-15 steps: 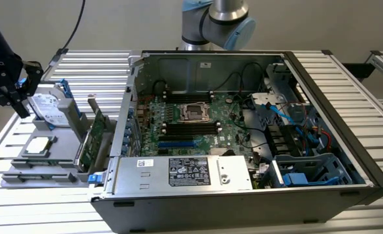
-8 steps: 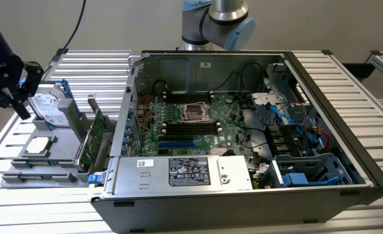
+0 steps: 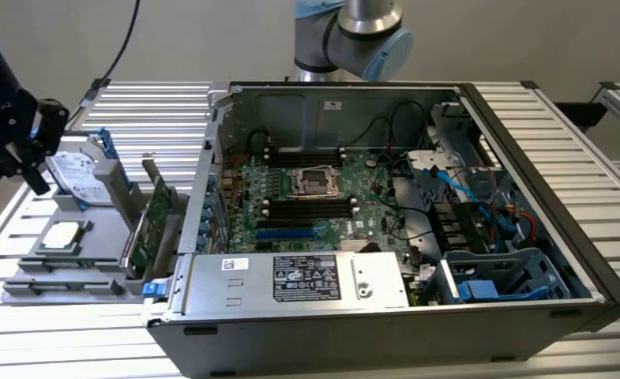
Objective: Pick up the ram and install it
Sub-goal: 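Pick up the ram and move it above insertion slot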
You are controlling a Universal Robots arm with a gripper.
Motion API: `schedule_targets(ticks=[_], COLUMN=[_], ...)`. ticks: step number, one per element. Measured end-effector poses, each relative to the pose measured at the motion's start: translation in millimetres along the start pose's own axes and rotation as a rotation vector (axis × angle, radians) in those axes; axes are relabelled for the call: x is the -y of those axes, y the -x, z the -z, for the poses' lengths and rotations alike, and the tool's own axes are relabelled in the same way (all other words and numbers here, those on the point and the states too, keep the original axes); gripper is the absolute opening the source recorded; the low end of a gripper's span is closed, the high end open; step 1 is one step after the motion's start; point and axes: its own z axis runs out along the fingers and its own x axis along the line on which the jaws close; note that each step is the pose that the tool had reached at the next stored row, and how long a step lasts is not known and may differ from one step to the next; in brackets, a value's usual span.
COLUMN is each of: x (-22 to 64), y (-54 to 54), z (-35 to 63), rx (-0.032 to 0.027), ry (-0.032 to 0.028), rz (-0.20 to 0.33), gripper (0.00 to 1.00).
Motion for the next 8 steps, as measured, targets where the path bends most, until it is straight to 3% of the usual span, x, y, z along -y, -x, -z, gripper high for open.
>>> schedule_targets(ticks=[8], x=[0.0], y=[0.0], z=[0.0], rx=[-0.0070], ry=[-0.0026], rz=[0.146], gripper=[0.11])
